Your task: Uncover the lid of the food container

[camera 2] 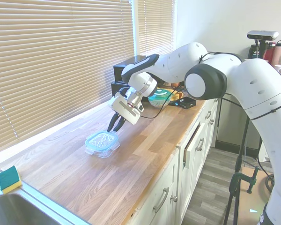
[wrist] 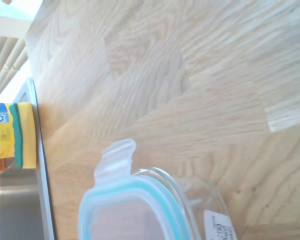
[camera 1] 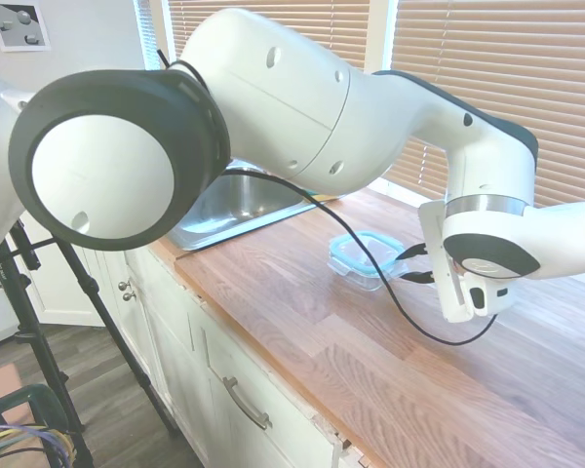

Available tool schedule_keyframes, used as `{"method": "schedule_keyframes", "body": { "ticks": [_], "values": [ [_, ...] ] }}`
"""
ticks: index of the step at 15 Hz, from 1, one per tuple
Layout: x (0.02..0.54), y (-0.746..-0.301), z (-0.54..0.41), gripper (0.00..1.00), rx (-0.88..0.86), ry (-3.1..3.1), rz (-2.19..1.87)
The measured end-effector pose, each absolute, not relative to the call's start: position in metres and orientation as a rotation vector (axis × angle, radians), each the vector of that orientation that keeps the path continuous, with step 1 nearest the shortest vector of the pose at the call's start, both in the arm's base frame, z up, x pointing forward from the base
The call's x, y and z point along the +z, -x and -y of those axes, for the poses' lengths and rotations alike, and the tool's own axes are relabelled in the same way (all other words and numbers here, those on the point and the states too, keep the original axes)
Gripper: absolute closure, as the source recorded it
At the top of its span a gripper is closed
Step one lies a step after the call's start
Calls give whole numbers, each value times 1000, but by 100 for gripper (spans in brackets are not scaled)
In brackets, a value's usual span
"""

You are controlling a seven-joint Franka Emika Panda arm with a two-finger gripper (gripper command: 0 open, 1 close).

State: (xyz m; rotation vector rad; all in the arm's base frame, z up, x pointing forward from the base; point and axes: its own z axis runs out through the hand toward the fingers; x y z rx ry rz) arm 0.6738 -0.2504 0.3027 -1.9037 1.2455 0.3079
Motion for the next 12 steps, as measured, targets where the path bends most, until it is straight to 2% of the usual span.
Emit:
{"method": "schedule_keyframes", "body": {
  "ticks": [6, 12],
  "values": [
    [313, -679, 254, 100, 283, 1911, -1233],
    [346, -690, 250, 100, 241, 1934, -1184]
  ]
}}
